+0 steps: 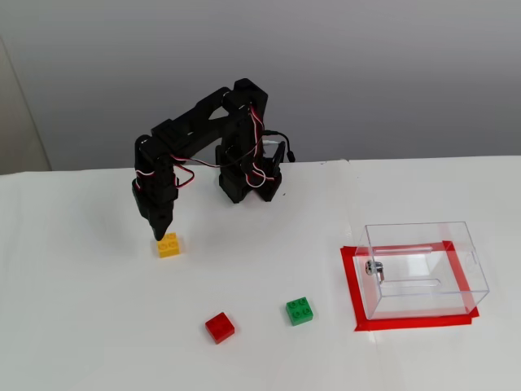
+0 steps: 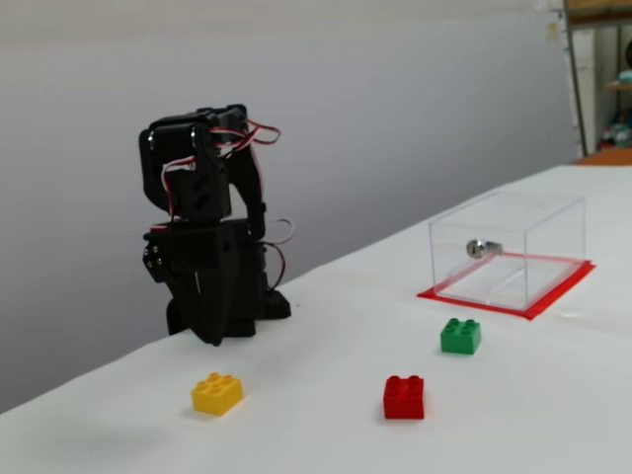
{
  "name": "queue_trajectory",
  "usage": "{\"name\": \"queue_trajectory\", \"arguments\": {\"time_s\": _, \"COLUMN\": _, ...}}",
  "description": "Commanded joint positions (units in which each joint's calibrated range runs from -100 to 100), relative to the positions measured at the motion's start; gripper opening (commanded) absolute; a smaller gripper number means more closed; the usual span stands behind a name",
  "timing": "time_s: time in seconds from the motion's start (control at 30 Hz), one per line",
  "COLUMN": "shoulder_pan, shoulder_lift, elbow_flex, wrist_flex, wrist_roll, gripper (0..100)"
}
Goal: Pick the yellow lego brick and place it into the transparent box
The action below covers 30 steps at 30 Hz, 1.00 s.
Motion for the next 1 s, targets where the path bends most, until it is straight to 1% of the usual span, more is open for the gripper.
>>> {"name": "queue_trajectory", "arguments": {"time_s": 0.0, "shoulder_pan": 1.25, "shoulder_lift": 0.65, "elbow_flex": -2.32, "wrist_flex": 0.32, "wrist_roll": -0.38, "gripper": 2}}
{"name": "queue_trajectory", "arguments": {"time_s": 0.1, "shoulder_pan": 2.66, "shoulder_lift": 2.17, "elbow_flex": -2.04, "wrist_flex": 0.06, "wrist_roll": -1.48, "gripper": 2}}
{"name": "queue_trajectory", "arguments": {"time_s": 0.27, "shoulder_pan": 3.69, "shoulder_lift": 7.01, "elbow_flex": -3.04, "wrist_flex": -0.64, "wrist_roll": -1.74, "gripper": 3}}
{"name": "queue_trajectory", "arguments": {"time_s": 0.33, "shoulder_pan": 3.77, "shoulder_lift": 7.69, "elbow_flex": -3.04, "wrist_flex": -1.25, "wrist_roll": -1.69, "gripper": 6}}
{"name": "queue_trajectory", "arguments": {"time_s": 0.43, "shoulder_pan": 3.77, "shoulder_lift": 7.94, "elbow_flex": -2.95, "wrist_flex": -1.42, "wrist_roll": -1.53, "gripper": 16}}
{"name": "queue_trajectory", "arguments": {"time_s": 0.57, "shoulder_pan": 3.69, "shoulder_lift": 7.94, "elbow_flex": -2.50, "wrist_flex": -1.42, "wrist_roll": -1.74, "gripper": 22}}
{"name": "queue_trajectory", "arguments": {"time_s": 0.73, "shoulder_pan": 3.54, "shoulder_lift": 8.03, "elbow_flex": -2.04, "wrist_flex": -1.25, "wrist_roll": -3.31, "gripper": 29}}
{"name": "queue_trajectory", "arguments": {"time_s": 0.83, "shoulder_pan": 3.03, "shoulder_lift": 8.37, "elbow_flex": -2.23, "wrist_flex": -1.68, "wrist_roll": -4.04, "gripper": 32}}
{"name": "queue_trajectory", "arguments": {"time_s": 0.97, "shoulder_pan": 1.84, "shoulder_lift": 8.88, "elbow_flex": -1.86, "wrist_flex": -2.55, "wrist_roll": -4.09, "gripper": 32}}
